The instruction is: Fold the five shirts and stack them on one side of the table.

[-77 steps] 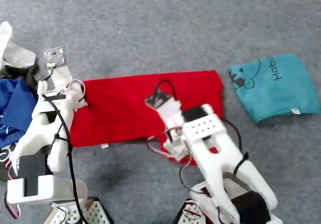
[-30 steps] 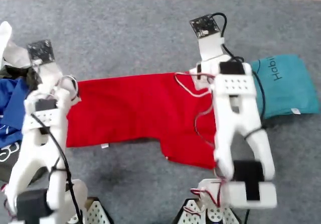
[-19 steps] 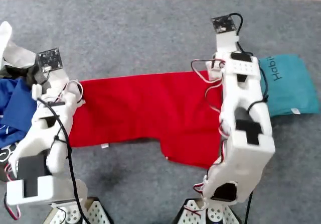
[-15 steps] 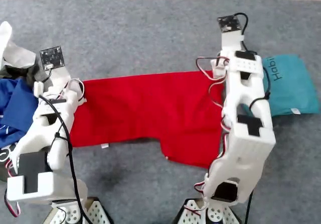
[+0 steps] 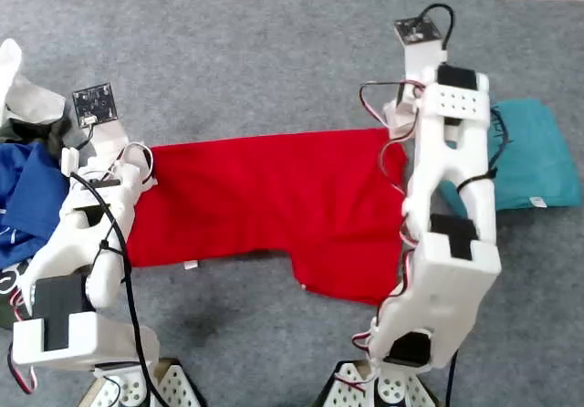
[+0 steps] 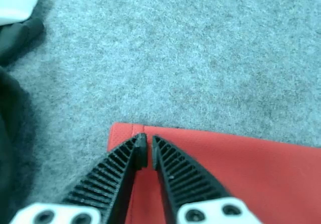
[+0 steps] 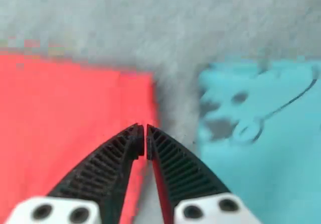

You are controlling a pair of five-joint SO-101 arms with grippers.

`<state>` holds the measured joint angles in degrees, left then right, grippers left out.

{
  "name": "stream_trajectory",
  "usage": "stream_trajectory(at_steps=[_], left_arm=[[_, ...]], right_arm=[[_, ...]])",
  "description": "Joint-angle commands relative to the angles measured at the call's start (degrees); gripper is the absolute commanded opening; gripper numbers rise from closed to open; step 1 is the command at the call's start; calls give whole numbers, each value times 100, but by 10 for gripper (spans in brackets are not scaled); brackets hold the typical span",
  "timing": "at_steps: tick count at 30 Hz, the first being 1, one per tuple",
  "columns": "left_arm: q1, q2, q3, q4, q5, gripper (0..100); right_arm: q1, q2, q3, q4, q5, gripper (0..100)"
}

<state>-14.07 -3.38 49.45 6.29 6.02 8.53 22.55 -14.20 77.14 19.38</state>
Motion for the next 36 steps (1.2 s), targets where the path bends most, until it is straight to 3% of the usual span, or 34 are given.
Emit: stream_trajectory(at_steps=[1,9,14,20,25,29,33,36], left_arm=[[-48,-404,101,0,0,31],[-31,-589,207,26,0,32],[-4,-615,198,149,0,29],[-22,-589,75,281,0,29],[-66,-677,66,325,0,29],[-92,-1116,-330,1213,-9,29],[-57,-1424,-1086,2145,0,29],[-57,-1169,-1464,2040,0,29]], right_arm=[[-255,-321,-180,466,18,15],[-62,1015,-66,-1160,26,15],[9,1956,-391,-1574,-18,15],[79,2088,-1209,-686,18,15],[97,2088,-2167,862,167,15],[35,2088,-3116,2400,897,15],[62,2070,-3336,2365,457,15],[-88,2105,-3336,2277,352,15]])
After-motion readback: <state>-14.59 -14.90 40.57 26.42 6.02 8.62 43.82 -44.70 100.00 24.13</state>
